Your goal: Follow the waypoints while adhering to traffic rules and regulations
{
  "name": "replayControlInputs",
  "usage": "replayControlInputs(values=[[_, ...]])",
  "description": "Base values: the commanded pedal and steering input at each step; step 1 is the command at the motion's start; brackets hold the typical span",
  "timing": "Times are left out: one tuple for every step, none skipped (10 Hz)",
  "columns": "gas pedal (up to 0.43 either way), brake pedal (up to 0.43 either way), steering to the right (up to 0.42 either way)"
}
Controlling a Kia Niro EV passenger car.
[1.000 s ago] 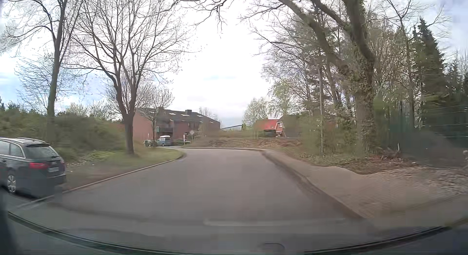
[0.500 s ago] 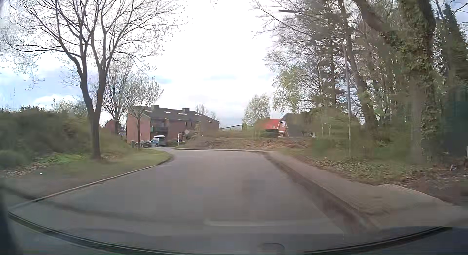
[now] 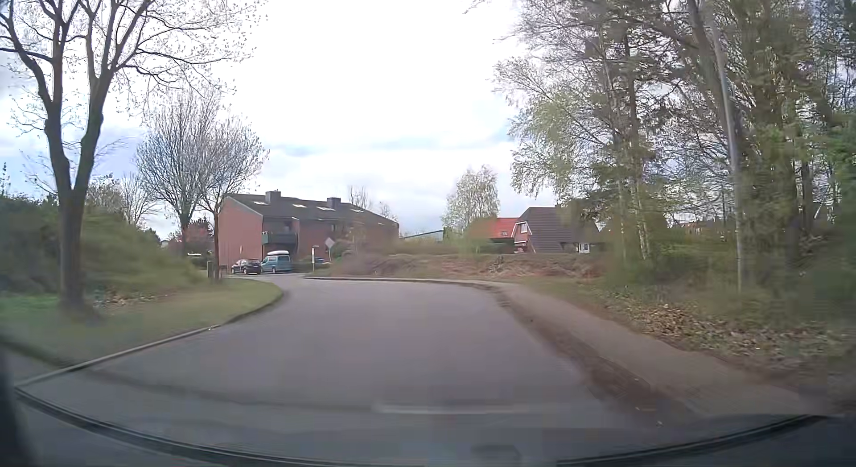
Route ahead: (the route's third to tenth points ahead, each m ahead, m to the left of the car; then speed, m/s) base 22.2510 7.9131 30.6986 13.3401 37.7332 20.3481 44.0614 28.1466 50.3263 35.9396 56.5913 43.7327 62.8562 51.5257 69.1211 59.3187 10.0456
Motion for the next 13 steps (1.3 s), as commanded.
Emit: replayControlInputs(values=[[0.130,0.000,-0.003],[0.130,0.000,-0.003],[0.130,0.000,-0.003],[0.130,0.000,-0.003],[0.130,0.000,-0.003],[0.130,0.000,-0.003],[0.130,0.000,-0.003],[0.130,0.000,-0.006],[0.130,0.000,-0.012],[0.130,0.000,-0.022],[0.130,0.000,-0.036],[0.130,0.000,-0.050],[0.130,0.000,-0.062]])
